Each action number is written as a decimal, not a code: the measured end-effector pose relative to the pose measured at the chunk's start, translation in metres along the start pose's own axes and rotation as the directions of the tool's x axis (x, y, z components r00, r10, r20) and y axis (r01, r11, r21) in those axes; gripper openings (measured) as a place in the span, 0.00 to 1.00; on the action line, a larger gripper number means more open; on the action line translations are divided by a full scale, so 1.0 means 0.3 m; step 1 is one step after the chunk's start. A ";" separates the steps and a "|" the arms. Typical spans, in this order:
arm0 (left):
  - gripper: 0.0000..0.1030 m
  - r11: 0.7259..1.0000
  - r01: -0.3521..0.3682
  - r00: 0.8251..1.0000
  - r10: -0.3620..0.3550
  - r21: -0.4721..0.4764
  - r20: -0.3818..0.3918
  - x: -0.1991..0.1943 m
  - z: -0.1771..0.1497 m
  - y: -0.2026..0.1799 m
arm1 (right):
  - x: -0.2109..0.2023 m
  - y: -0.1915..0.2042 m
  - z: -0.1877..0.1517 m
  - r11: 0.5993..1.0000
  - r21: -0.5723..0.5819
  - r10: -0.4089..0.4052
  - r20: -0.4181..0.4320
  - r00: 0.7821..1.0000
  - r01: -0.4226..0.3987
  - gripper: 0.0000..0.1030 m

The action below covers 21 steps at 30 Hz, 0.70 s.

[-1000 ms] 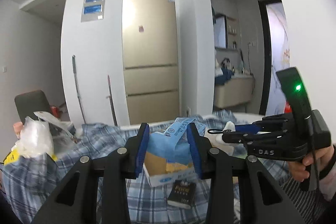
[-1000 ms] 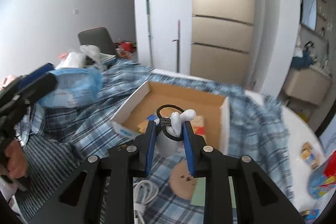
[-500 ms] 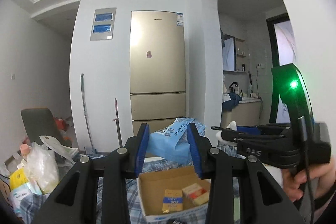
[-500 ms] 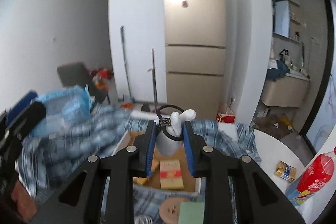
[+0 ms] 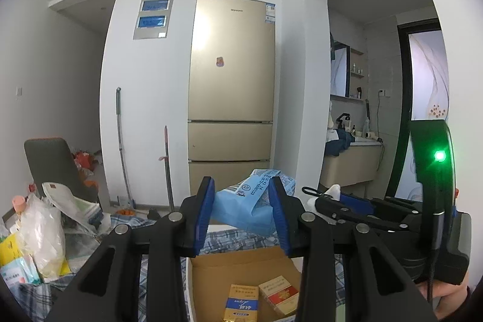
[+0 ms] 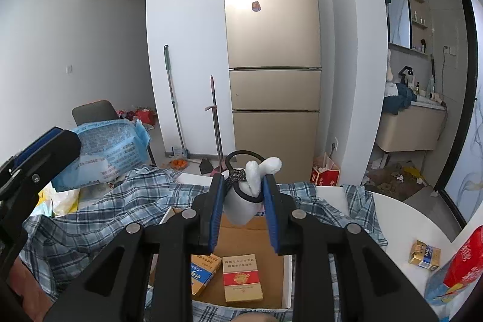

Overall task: Organize soft objects
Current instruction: 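Lower the blue packet and white toy into the box and release both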

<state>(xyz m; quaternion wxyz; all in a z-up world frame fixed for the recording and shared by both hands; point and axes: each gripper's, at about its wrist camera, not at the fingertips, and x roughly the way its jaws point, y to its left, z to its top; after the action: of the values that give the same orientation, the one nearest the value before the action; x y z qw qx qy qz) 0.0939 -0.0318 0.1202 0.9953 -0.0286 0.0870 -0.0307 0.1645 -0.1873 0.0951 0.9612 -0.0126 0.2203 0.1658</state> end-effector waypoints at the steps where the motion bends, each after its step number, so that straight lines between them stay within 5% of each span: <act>1: 0.38 1.000 0.003 1.000 -0.003 0.002 -0.005 0.013 -0.017 0.007 | 0.008 -0.007 -0.009 1.000 0.002 0.006 0.002 1.000 -0.006 0.24; 16: 0.38 0.999 -0.020 0.986 0.025 0.034 -0.163 0.180 -0.154 0.056 | 0.130 -0.022 -0.083 1.000 0.008 0.026 -0.092 0.995 -0.025 0.24; 21: 0.38 0.997 -0.060 0.938 0.073 0.050 -0.338 0.301 -0.236 0.067 | 0.230 -0.024 -0.145 0.998 0.034 0.065 -0.218 0.974 -0.059 0.24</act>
<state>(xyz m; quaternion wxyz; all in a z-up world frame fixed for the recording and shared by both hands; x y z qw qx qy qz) 0.1714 -0.0215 0.0338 0.9663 -0.0007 0.2575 -0.0031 0.2070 -0.1768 0.0261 0.9254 -0.0106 0.3274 0.1904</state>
